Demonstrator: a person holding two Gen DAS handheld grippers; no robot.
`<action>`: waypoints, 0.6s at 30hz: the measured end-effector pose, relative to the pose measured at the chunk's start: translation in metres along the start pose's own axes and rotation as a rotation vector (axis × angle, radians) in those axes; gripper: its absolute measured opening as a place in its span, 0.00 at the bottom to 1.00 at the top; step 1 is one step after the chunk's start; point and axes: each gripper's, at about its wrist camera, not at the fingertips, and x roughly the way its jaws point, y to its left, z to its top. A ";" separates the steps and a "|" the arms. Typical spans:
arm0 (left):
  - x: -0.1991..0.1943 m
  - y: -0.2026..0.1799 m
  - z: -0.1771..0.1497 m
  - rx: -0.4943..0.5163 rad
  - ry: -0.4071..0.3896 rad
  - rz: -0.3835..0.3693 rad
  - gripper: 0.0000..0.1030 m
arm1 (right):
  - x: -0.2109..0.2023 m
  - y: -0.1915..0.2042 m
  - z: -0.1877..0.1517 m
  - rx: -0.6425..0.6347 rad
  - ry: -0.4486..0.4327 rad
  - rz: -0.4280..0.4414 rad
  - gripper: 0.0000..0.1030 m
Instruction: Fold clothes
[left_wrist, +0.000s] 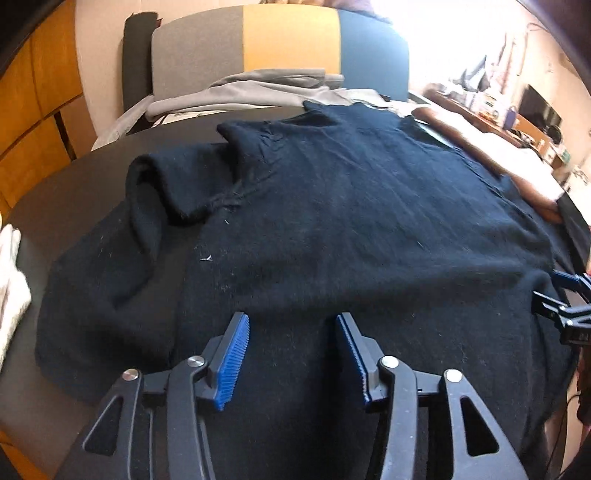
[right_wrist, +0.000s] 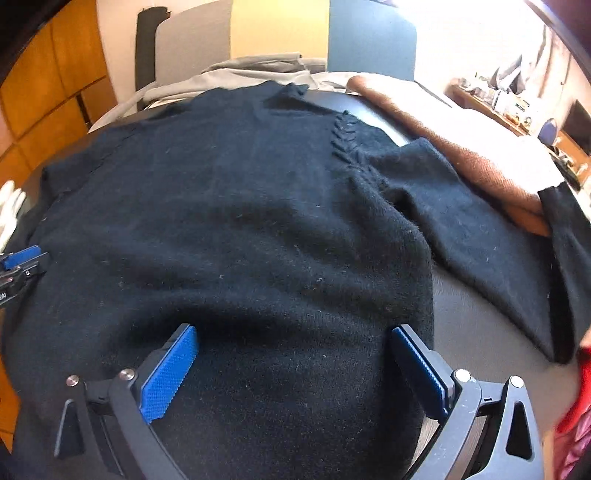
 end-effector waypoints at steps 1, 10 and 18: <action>0.005 0.000 0.007 -0.004 0.003 0.009 0.53 | 0.003 -0.003 0.005 0.006 0.000 -0.005 1.00; -0.022 0.012 0.005 -0.024 -0.016 -0.040 0.51 | -0.026 0.000 0.001 0.007 -0.022 0.033 0.86; -0.081 0.010 -0.071 -0.003 -0.068 -0.167 0.52 | -0.085 0.020 -0.073 -0.022 -0.027 0.260 0.84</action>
